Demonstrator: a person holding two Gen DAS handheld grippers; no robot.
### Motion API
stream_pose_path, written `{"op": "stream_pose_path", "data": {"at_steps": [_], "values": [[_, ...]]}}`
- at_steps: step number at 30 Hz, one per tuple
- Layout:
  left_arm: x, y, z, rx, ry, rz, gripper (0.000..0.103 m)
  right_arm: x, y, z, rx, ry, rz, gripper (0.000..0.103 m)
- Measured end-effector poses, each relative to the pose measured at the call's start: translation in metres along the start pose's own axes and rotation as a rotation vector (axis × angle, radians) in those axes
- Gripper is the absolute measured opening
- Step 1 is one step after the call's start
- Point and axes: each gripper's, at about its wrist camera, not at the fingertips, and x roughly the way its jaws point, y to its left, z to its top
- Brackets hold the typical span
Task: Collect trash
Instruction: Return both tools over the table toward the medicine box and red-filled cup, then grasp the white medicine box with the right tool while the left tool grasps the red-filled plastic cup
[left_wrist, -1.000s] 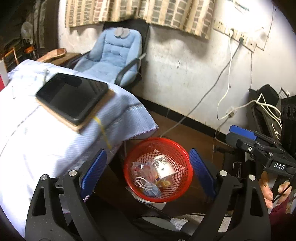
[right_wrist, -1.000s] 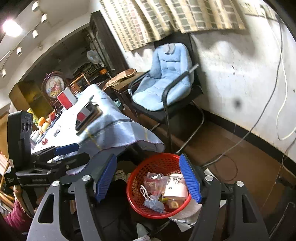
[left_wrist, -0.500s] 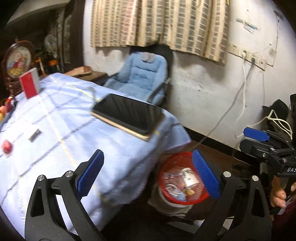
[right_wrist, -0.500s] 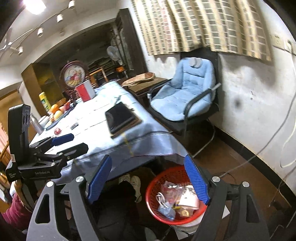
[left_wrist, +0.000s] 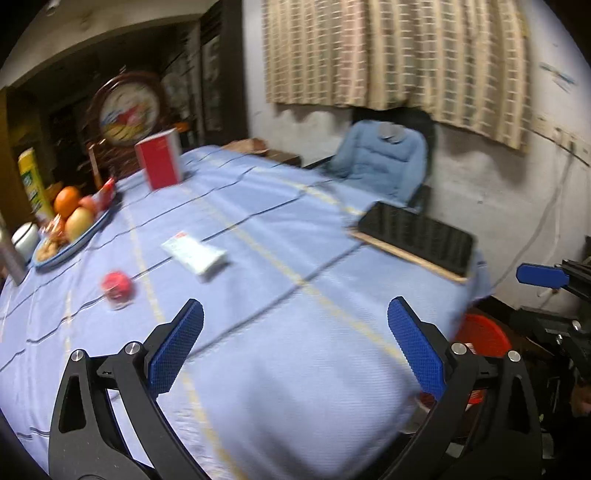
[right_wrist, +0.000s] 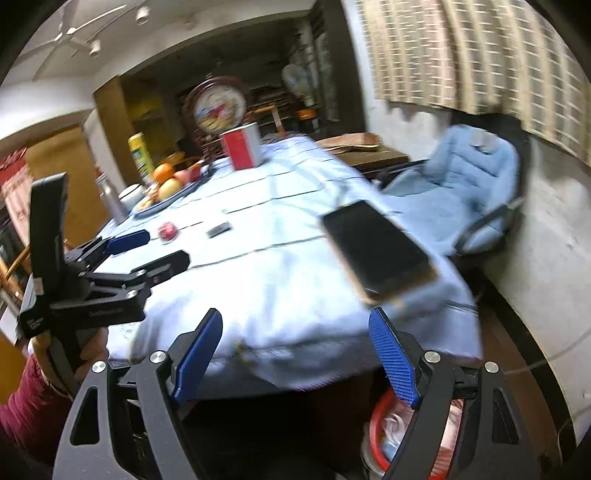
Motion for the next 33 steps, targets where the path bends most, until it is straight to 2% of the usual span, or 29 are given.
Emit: {"op": "stream_pose_path", "data": {"at_steps": [8, 13, 16, 20, 26, 30, 31, 33], "values": [[0.021, 0.108, 0.007, -0.106, 0.083, 0.140, 0.096, 0.062, 0.061, 0.037, -0.095, 0.046, 0.076, 0.080], [0.044, 0.194, 0.007, -0.276, 0.139, 0.180, 0.096, 0.101, 0.079, 0.061, -0.097, 0.064, 0.087, 0.080], [0.060, 0.228, -0.002, -0.346, 0.155, 0.192, 0.096, 0.126, 0.088, 0.071, -0.080, 0.081, 0.094, 0.081], [0.078, 0.241, -0.013, -0.382, 0.221, 0.187, 0.097, 0.153, 0.095, 0.076, -0.073, 0.086, 0.076, 0.081], [0.081, 0.228, -0.013, -0.323, 0.212, 0.205, 0.097, 0.182, 0.094, 0.074, -0.041, 0.114, 0.079, 0.081], [0.094, 0.224, -0.016, -0.295, 0.264, 0.206, 0.097, 0.187, 0.090, 0.076, -0.022, 0.134, 0.108, 0.085], [0.097, 0.224, -0.016, -0.292, 0.275, 0.212, 0.097, 0.190, 0.087, 0.076, -0.008, 0.153, 0.124, 0.089], [0.101, 0.224, -0.018, -0.290, 0.296, 0.227, 0.097, 0.198, 0.082, 0.074, 0.027, 0.210, 0.171, 0.089]]}}
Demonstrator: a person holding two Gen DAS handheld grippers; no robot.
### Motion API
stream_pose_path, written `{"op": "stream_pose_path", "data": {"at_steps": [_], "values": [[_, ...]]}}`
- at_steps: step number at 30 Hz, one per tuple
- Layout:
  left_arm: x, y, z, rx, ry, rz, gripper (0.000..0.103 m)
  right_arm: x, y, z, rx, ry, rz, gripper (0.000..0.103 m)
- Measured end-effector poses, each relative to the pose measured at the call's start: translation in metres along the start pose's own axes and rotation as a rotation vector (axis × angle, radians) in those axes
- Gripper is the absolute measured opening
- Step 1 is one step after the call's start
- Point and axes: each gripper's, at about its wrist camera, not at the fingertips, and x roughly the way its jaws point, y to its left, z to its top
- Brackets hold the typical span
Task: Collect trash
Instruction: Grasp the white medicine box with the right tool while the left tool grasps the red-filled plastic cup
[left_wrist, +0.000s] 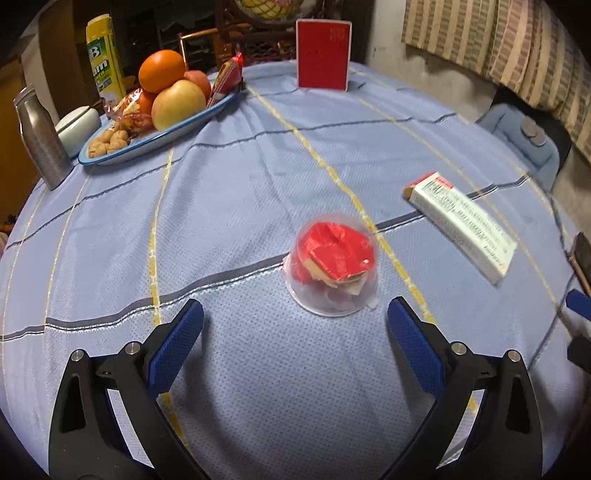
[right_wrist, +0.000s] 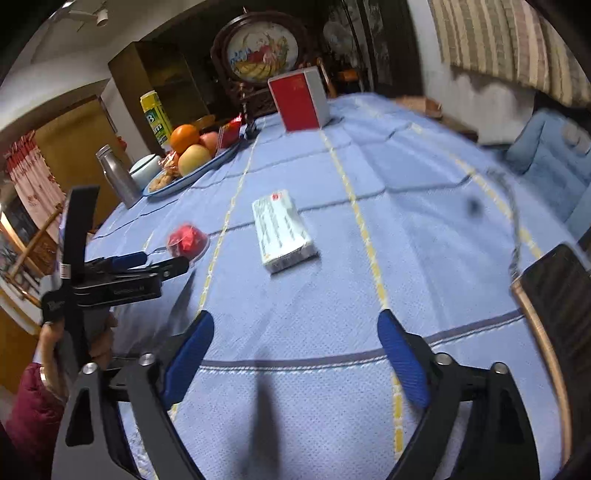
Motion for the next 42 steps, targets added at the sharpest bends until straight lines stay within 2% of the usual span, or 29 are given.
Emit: {"op": "stream_pose_path", "data": {"at_steps": [2, 5, 17, 23, 28, 36, 39, 41, 42], "values": [[0.006, 0.001, 0.000, -0.009, 0.029, 0.005, 0.097, 0.006, -0.006, -0.001, 0.029, 0.041, 0.040, 0.089], [0.006, 0.001, 0.000, -0.013, 0.026, 0.012, 0.097, 0.006, -0.010, -0.003, 0.049, 0.038, 0.068, 0.089], [0.010, -0.001, 0.005, -0.001, 0.029, 0.010, 0.098, 0.008, 0.004, -0.007, -0.036, 0.075, 0.014, 0.096], [0.009, -0.001, 0.004, -0.002, 0.027, 0.009, 0.098, 0.014, 0.014, -0.002, -0.083, 0.101, -0.060, 0.097], [0.009, 0.000, 0.003, -0.003, 0.027, 0.009, 0.098, 0.020, 0.016, 0.027, -0.091, 0.042, -0.144, 0.096], [0.009, 0.000, 0.003, -0.002, 0.027, 0.009, 0.098, 0.063, 0.033, 0.059, -0.185, 0.066, -0.225, 0.087], [0.009, 0.000, 0.003, -0.002, 0.027, 0.009, 0.098, 0.078, 0.036, 0.064, -0.210, 0.086, -0.250, 0.080], [0.009, 0.000, 0.003, -0.002, 0.027, 0.009, 0.098, 0.085, 0.035, 0.066, -0.195, 0.110, -0.231, 0.063], [0.009, 0.000, 0.003, -0.002, 0.027, 0.009, 0.098, 0.085, 0.035, 0.067, -0.192, 0.106, -0.236, 0.059]]}}
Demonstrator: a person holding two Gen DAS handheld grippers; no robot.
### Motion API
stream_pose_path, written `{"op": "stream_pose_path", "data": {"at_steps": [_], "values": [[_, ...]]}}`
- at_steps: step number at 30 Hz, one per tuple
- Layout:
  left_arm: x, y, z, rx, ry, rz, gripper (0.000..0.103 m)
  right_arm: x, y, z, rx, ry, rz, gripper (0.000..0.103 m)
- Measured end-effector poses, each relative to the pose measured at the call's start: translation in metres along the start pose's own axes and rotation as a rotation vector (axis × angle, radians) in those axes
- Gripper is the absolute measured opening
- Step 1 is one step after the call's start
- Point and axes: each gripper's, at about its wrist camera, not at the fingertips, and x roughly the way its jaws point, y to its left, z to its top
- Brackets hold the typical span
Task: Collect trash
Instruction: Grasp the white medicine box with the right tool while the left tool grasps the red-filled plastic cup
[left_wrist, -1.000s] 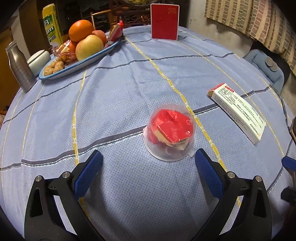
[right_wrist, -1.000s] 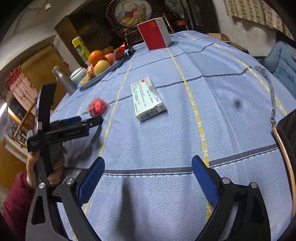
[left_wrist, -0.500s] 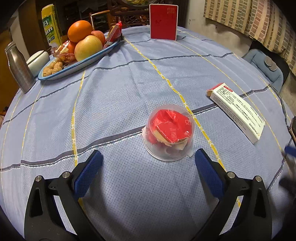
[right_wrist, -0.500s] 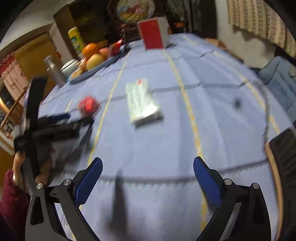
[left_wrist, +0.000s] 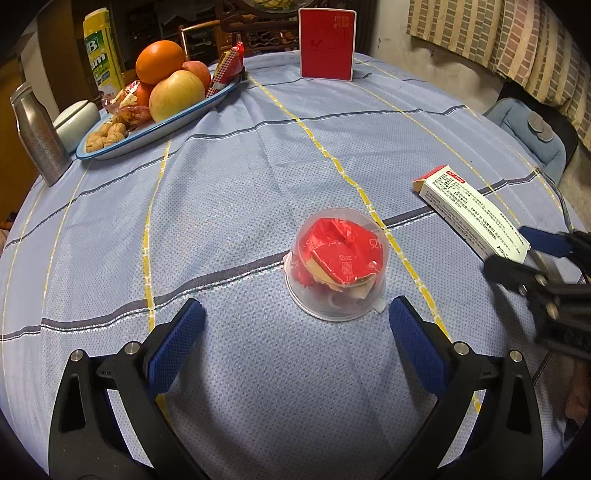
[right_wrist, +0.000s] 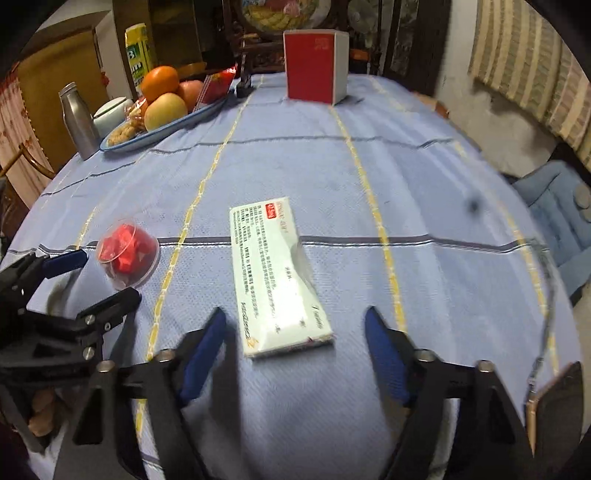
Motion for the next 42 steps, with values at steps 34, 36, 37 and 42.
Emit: {"op": "stream_pose_path", "data": {"at_steps": [34, 36, 37, 42], "values": [[0.000, 0.000, 0.000, 0.000, 0.001, 0.000, 0.098, -0.045, -0.023, -0.061, 0.003, 0.010, 0.093, 0.074], [0.000, 0.000, 0.000, 0.000, 0.001, 0.000, 0.098, -0.046, -0.022, -0.062, 0.000, 0.008, 0.081, 0.072], [0.000, 0.000, 0.000, 0.000, 0.001, 0.001, 0.098, -0.046, -0.022, -0.062, 0.000, 0.006, 0.074, 0.069], [-0.002, -0.004, 0.000, 0.029, -0.010, 0.023, 0.098, -0.047, -0.022, -0.064, -0.005, -0.003, 0.075, 0.060]]}}
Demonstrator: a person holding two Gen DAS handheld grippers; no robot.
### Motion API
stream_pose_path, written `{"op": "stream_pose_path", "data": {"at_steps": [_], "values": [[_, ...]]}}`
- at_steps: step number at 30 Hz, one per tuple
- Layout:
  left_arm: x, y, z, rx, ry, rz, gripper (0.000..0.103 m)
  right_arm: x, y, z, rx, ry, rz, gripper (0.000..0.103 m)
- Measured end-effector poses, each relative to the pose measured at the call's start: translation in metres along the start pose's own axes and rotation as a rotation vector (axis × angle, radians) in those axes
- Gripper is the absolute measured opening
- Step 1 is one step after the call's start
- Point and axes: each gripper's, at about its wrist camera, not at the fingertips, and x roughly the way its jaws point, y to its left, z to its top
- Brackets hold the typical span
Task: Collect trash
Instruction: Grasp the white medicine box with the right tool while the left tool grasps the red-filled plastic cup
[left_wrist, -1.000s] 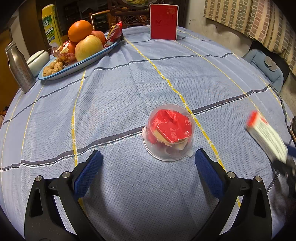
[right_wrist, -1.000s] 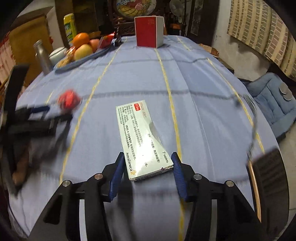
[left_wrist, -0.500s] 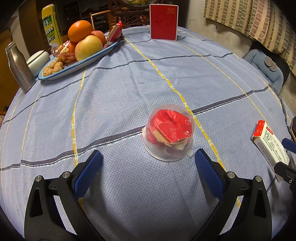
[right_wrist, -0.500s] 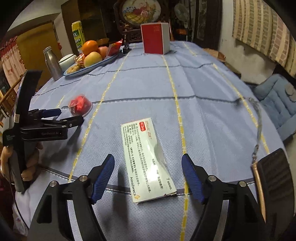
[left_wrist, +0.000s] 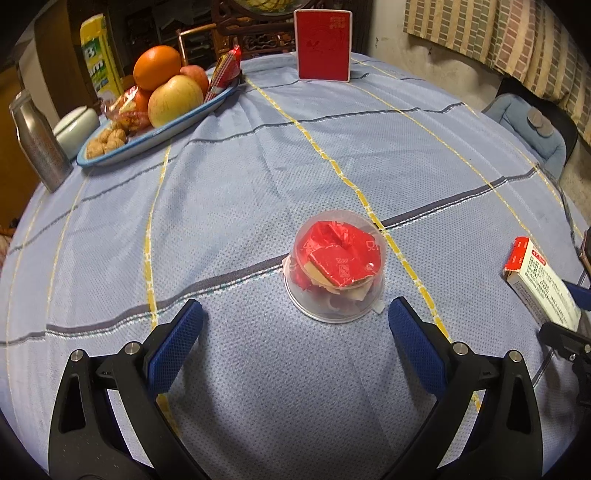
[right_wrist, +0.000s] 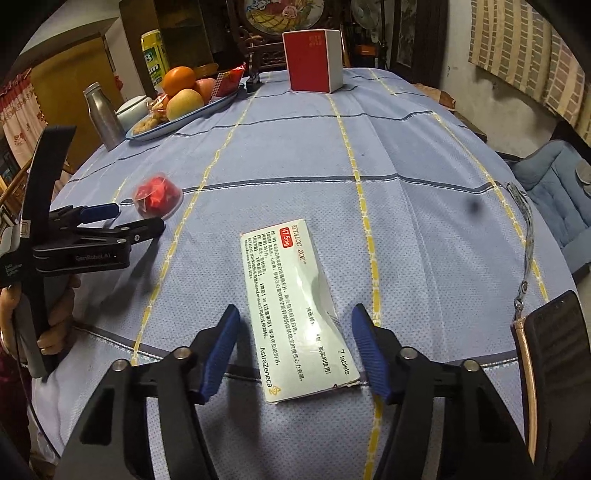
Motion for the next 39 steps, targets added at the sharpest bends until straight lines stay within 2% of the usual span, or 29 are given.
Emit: {"op": "stream_pose_path", "data": {"at_steps": [4, 13, 15, 16, 28, 33, 36, 38, 39], "values": [[-0.003, -0.008, 0.001, 0.045, -0.020, 0.033, 0.097, 0.000, 0.001, 0.000, -0.012, 0.002, 0.008, 0.060], [-0.005, -0.017, 0.001, 0.098, -0.038, 0.040, 0.097, 0.000, 0.002, 0.000, -0.015, 0.001, 0.012, 0.061], [-0.005, -0.018, 0.001, 0.105, -0.040, 0.041, 0.097, -0.001, 0.002, 0.000, -0.014, -0.004, 0.013, 0.055], [-0.005, -0.018, 0.001, 0.105, -0.040, 0.041, 0.097, -0.001, 0.002, 0.000, -0.013, -0.008, 0.008, 0.048], [-0.006, -0.022, 0.001, 0.122, -0.048, 0.036, 0.097, -0.002, 0.003, 0.000, -0.022, -0.012, 0.020, 0.048], [-0.007, -0.027, 0.007, 0.126, -0.079, 0.010, 0.097, -0.001, 0.004, 0.000, -0.022, -0.008, 0.023, 0.048], [-0.007, -0.034, 0.012, 0.144, -0.108, -0.020, 0.095, -0.002, 0.003, 0.000, -0.021, -0.009, 0.023, 0.048], [-0.006, -0.038, 0.014, 0.160, -0.108, -0.034, 0.087, -0.001, 0.003, 0.000, -0.019, -0.009, 0.023, 0.048], [-0.005, -0.039, 0.014, 0.166, -0.101, -0.043, 0.077, -0.001, 0.003, 0.000, -0.017, -0.009, 0.023, 0.048]]}}
